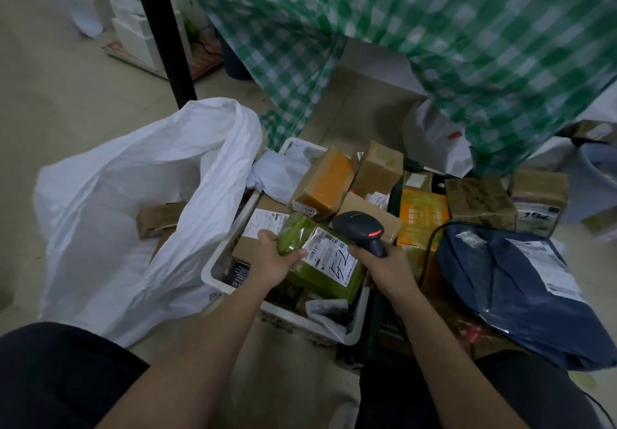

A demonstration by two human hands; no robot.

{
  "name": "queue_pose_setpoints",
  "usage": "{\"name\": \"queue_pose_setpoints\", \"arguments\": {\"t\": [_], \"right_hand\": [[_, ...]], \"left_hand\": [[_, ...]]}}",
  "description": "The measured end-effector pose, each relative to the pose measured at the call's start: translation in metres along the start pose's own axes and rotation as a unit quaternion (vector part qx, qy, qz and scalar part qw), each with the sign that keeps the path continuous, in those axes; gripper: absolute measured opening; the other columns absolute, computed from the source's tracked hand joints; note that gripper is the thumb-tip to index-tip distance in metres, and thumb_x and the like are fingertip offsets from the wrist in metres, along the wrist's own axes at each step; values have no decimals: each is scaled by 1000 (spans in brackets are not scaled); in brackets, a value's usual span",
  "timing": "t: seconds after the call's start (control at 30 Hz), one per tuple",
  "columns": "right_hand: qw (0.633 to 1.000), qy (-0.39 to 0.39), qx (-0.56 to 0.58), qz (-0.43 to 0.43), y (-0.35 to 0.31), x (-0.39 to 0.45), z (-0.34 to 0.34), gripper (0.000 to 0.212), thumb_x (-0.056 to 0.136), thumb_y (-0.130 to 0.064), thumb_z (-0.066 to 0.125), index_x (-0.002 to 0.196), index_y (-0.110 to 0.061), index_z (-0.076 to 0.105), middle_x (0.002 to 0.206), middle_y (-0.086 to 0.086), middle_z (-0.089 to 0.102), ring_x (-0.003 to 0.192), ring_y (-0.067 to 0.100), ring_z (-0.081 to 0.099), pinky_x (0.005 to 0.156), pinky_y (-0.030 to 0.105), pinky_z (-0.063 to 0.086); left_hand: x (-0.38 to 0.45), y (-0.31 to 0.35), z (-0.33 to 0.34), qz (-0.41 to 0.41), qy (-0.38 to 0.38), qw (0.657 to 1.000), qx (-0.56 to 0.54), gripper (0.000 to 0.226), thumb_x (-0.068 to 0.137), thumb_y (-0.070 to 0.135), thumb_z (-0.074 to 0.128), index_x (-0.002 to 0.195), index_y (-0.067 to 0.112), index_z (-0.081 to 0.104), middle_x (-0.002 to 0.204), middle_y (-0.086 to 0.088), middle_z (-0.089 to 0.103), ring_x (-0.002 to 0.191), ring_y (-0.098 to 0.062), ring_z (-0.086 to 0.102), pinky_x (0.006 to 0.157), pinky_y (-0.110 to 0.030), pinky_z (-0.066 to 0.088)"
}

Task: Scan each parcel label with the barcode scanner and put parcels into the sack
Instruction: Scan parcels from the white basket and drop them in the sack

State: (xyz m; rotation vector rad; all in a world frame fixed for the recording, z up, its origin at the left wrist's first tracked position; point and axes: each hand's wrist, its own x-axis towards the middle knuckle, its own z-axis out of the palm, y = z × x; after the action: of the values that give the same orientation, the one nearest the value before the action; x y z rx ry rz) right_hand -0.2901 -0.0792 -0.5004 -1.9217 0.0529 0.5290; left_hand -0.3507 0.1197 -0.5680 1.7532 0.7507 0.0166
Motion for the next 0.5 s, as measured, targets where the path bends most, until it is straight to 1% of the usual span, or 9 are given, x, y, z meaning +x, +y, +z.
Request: {"name": "queue_pose_setpoints", "arguments": {"t": [0.07, 0.13, 0.2, 0.23, 0.27, 0.3, 0.37, 0.43, 0.5], "right_hand": [[1000, -4, -4, -10, -2, -1, 2, 19, 83, -26, 75, 89, -11, 64, 65, 9, 59, 53, 20, 54, 51, 31, 44], [1000, -14, -10, -20, -7, -5, 6, 18, 84, -25, 74, 88, -11, 64, 65, 10, 59, 50, 18, 54, 52, 31, 44], [998, -35, -21, -42, -15, -10, 12, 18, 85, -24, 73, 85, -8, 63, 63, 9, 58, 47, 16, 53, 51, 29, 45], [997, -49, -29, -54, -19, -13, 15, 19, 85, -23, 73, 83, -7, 63, 62, 9, 57, 47, 16, 53, 51, 30, 45], [995, -63, -39, -67, -24, -16, 19, 19, 86, -23, 72, 82, -8, 62, 61, 9, 57, 49, 18, 53, 52, 31, 46], [993, -75, -52, -79, -28, -20, 22, 17, 86, -23, 72, 81, -10, 62, 61, 8, 56, 51, 19, 53, 53, 31, 46], [986, -102, -83, -106, -37, -28, 28, 12, 87, -23, 71, 83, -17, 62, 64, 6, 57, 54, 17, 54, 52, 28, 46], [979, -119, -99, -131, -44, -35, 32, 9, 86, -24, 72, 87, -21, 63, 69, 8, 60, 61, 19, 57, 55, 32, 50], [974, -124, -120, -150, -47, -39, 34, 12, 83, -26, 73, 90, -21, 65, 76, 15, 63, 68, 28, 62, 60, 42, 53]], "left_hand": [[-5, 3, -16, 8, 17, 1000, -13, 57, 73, 31, 83, 100, 20, 34, 100, -7, 59, 87, -25, 64, 77, -43, 55], [-9, 7, -37, 15, 28, 999, -15, 56, 76, 35, 79, 107, 19, 35, 100, -1, 58, 83, -18, 63, 72, -34, 54], [-14, 14, -60, 27, 43, 998, -29, 51, 81, 30, 76, 109, 18, 36, 95, 3, 57, 72, -10, 59, 61, -24, 49], [-15, 16, -72, 31, 53, 997, -39, 48, 81, 28, 76, 108, 18, 37, 95, -1, 60, 69, -11, 59, 59, -26, 49], [-16, 19, -82, 30, 60, 996, -55, 47, 80, 27, 77, 106, 18, 39, 96, -5, 63, 69, -15, 62, 61, -30, 53], [-19, 22, -93, 28, 64, 995, -71, 45, 79, 27, 78, 104, 19, 41, 98, -9, 66, 73, -20, 66, 67, -36, 57], [-25, 26, -111, 28, 71, 994, -78, 44, 76, 29, 80, 104, 22, 46, 102, -14, 68, 81, -25, 69, 79, -43, 57], [-31, 31, -124, 31, 78, 993, -82, 45, 78, 29, 79, 109, 20, 48, 105, -13, 68, 81, -21, 68, 77, -36, 56], [-36, 37, -132, 39, 92, 992, -80, 47, 80, 30, 77, 115, 19, 48, 106, -8, 66, 79, -13, 65, 67, -25, 51]]}}
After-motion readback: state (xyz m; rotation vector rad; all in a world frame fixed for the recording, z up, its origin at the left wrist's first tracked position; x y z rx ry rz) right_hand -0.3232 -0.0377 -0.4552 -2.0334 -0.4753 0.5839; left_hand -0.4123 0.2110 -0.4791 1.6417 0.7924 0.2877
